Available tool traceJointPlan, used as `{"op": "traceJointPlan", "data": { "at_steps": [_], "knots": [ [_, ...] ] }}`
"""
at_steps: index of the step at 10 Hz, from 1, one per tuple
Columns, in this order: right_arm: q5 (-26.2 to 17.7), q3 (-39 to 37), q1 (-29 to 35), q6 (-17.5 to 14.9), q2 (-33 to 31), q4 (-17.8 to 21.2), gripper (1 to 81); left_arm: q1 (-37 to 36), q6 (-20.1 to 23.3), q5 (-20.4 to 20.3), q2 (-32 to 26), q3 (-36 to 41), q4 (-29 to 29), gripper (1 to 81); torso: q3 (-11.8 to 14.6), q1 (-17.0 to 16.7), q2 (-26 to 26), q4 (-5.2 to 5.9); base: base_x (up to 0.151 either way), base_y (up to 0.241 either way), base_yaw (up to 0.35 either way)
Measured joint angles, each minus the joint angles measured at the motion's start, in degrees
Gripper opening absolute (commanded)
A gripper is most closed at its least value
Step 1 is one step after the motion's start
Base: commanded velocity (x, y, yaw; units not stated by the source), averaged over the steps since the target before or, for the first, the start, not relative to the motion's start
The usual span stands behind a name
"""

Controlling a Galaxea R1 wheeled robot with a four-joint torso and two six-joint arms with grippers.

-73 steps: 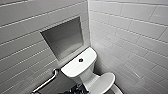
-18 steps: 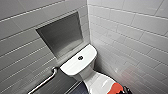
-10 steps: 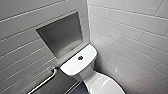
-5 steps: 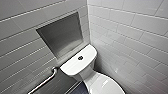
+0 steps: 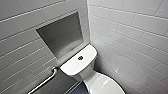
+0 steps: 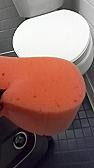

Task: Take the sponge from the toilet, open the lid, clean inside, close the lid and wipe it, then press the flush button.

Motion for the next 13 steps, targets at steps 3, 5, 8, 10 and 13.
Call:
{"op": "traceJointPlan", "data": {
  "at_steps": [3, 5, 8, 10, 13],
  "knots": [
    [-4.94, 7.34, 7.8, -2.15, -1.88, -1.17, 1.0, 0.0, 0.0, 0.02, 0.18, -0.18, 0.2, 81.1, 0.0, 0.0, 0.0, 0.0, 0.0, 0.0, 0.0],
    [-11.28, 8.96, 16.74, -2.8, -1.82, -1.63, 1.0, 0.0, 0.0, 0.02, 0.21, -0.2, 0.2, 81.1, 0.0, 0.0, 0.0, 0.0, 0.0, 0.0, 0.0],
    [-25.31, 9.13, 29.05, -3.3, 1.79, -2.54, 1.0, 0.0, 0.0, 0.02, 0.21, -0.27, 0.2, 81.1, 0.0, 0.0, 0.0, 0.0, 0.0, 0.0, 0.0],
    [-34.35, 7.03, 36.36, -3.5, 6.89, -3.34, 1.0, 0.0, 0.0, 0.0, 0.22, -0.39, 0.2, 81.1, 0.0, 0.0, 0.02, 0.0, 0.0, 0.0, 0.0],
    [-44.12, 1.1, 41.05, -3.83, 17.62, -4.67, 1.0, 0.0, 0.0, 0.02, 0.21, -0.44, 0.2, 81.1, 0.0, 0.0, 0.02, 0.0, 0.0, 0.0, 0.0]
  ]
}}
